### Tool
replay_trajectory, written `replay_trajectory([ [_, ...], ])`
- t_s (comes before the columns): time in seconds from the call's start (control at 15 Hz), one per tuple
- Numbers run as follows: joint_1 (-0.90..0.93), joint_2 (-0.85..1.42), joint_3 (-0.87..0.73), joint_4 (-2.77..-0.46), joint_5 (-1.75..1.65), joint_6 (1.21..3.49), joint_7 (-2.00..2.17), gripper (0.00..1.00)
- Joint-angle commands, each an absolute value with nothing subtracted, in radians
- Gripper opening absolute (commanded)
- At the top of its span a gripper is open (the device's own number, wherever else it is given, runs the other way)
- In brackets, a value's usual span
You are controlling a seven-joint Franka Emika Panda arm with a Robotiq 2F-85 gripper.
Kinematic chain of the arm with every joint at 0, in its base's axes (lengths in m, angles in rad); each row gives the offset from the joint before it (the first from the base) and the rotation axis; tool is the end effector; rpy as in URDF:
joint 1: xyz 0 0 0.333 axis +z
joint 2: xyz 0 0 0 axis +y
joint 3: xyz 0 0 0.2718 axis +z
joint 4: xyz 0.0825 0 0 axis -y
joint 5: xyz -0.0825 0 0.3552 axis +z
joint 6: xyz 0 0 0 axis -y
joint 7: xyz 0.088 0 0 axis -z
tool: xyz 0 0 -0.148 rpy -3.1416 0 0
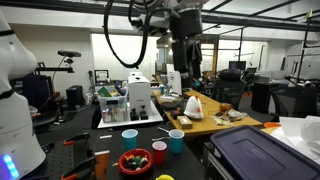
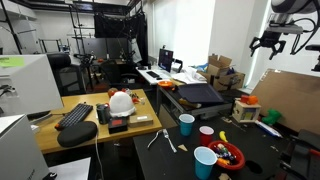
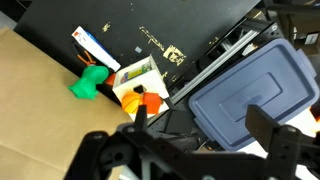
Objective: Put the ball in the closest blue cup
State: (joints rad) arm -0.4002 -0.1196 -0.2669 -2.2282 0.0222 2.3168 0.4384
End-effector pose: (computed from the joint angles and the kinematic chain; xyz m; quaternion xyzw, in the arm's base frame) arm 0.4040 -0.3172 0.3729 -0.8425 0.5284 -0.1038 0.0129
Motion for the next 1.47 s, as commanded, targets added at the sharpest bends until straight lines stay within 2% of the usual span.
replay_trajectory([
  [0.0,-0.404,0.028,-0.325,-2.094,0.029,2.303,0.440,1.00],
  [1.2,-0.383,0.020,-0.345,-2.123,0.024,2.314,0.435,1.00],
  [1.4,-0.369,0.112,-0.333,-2.095,0.058,2.338,0.429,1.00],
])
